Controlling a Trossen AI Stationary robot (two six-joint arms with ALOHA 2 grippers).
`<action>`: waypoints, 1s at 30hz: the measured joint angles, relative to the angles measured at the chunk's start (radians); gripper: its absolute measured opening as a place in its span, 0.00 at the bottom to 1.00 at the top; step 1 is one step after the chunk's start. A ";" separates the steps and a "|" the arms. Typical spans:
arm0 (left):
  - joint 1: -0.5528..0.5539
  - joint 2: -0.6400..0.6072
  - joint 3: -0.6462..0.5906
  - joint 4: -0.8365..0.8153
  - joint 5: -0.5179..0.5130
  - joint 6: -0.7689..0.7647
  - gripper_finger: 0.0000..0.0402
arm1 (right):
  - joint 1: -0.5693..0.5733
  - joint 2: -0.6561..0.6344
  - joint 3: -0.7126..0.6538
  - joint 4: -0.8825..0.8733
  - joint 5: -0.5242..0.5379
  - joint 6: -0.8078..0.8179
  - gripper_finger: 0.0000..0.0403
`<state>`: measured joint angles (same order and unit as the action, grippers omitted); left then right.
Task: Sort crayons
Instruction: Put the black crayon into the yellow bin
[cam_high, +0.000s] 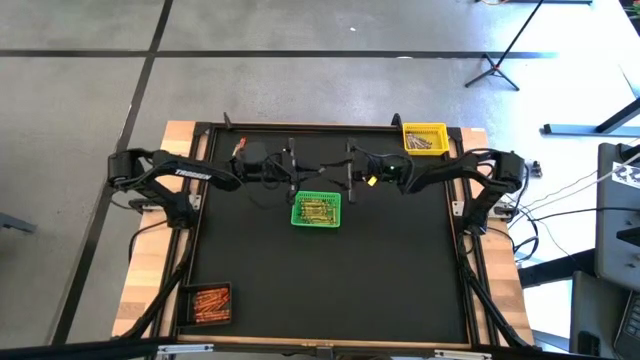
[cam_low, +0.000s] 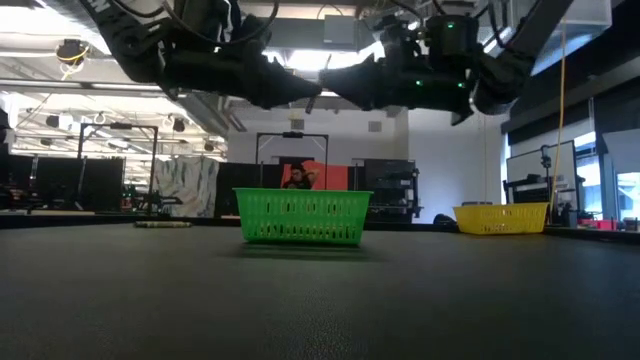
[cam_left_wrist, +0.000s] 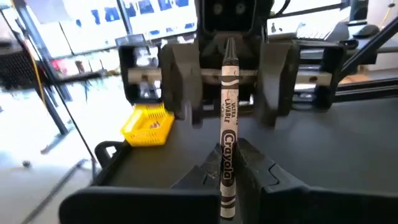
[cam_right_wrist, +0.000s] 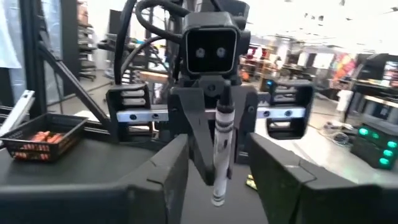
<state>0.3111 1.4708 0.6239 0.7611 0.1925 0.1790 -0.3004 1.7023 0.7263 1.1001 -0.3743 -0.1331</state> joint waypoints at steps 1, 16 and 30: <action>-0.002 0.000 0.000 0.006 -0.002 0.013 0.02 | 0.000 0.006 0.010 -0.002 -0.016 0.001 0.39; -0.005 -0.006 0.000 0.007 -0.018 0.037 0.03 | -0.002 0.013 0.027 0.000 -0.037 -0.055 0.06; 0.001 -0.093 0.001 -0.480 -0.187 0.007 0.28 | -0.145 -0.281 0.027 -0.655 0.389 -0.227 0.02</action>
<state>0.3119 1.3774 0.6252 0.2813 0.0059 0.1859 -0.4458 1.4215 0.7532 0.4450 0.0144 -0.3599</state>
